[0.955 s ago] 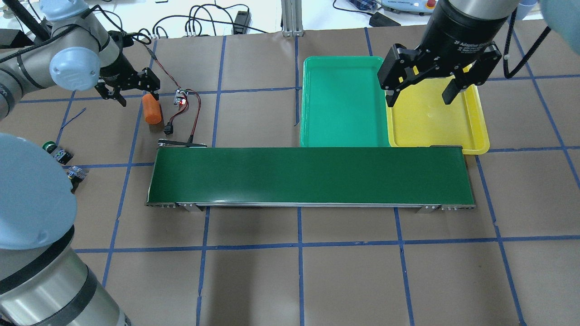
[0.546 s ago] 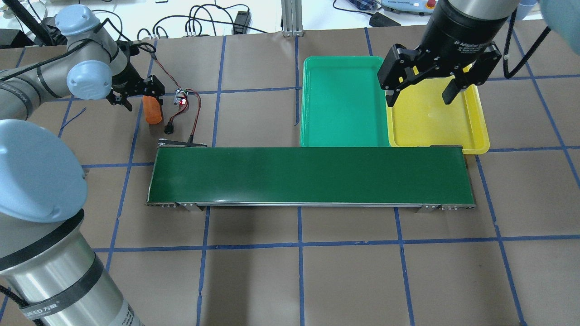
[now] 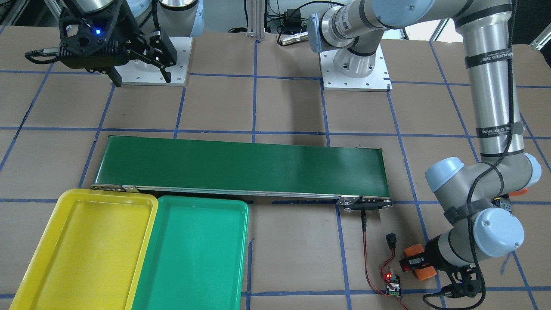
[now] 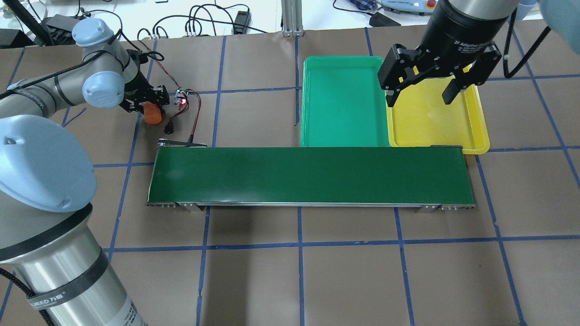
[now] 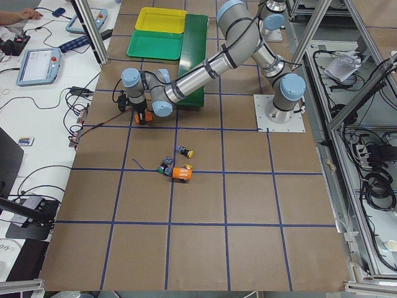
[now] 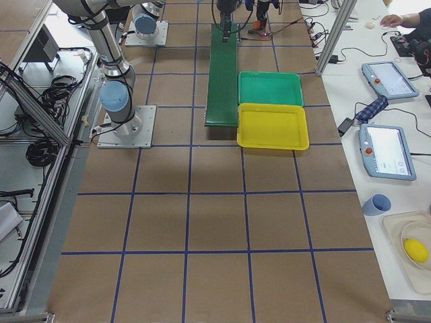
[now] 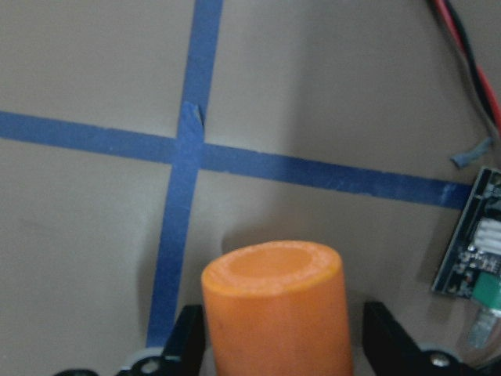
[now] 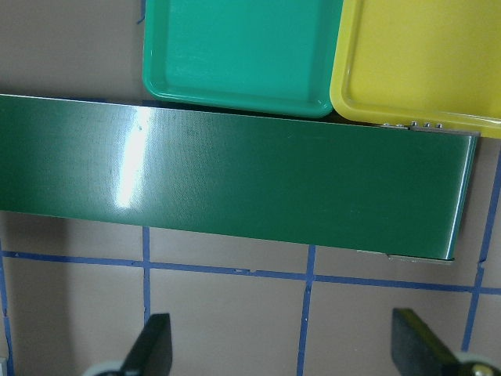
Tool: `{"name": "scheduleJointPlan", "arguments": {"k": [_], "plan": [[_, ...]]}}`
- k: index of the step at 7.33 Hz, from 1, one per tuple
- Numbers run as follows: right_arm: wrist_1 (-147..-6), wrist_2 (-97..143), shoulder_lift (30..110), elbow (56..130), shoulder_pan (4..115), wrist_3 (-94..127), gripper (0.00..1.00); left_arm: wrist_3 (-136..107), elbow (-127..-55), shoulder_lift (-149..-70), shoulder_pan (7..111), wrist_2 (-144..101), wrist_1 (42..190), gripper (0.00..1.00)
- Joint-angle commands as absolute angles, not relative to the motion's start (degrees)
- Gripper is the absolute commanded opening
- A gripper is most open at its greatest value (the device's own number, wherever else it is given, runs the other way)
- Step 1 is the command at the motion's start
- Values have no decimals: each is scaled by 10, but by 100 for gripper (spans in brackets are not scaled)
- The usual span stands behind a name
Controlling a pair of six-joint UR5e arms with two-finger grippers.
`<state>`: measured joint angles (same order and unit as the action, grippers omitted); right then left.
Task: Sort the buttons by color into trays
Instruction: 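Carry the orange cylinder with the left gripper over the conveyor belt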
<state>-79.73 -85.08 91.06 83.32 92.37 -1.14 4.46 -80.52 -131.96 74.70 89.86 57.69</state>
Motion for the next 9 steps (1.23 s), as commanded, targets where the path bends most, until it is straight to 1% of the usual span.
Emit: {"name": "scheduleJointPlan", "arguments": {"k": [1,2,3,6,8,9], "plan": [[-797,-851,911,833,924,-11,100,64,-809,-1283,751,908,610,0],[-797,-851,911,833,924,-11,100,129,-817,-1254,753,928,619,0],[-797,-851,911,833,924,-11,100,204,-849,-1218,756,928,623,0],[-797,-851,911,833,924,-11,100,376,-1000,-1105,779,905,616,0],[-797,-852,911,833,922,-12,100,568,-1071,-1040,811,889,614,0],[-797,-853,911,833,923,-12,100,652,-1091,-1013,832,889,614,0]]}}
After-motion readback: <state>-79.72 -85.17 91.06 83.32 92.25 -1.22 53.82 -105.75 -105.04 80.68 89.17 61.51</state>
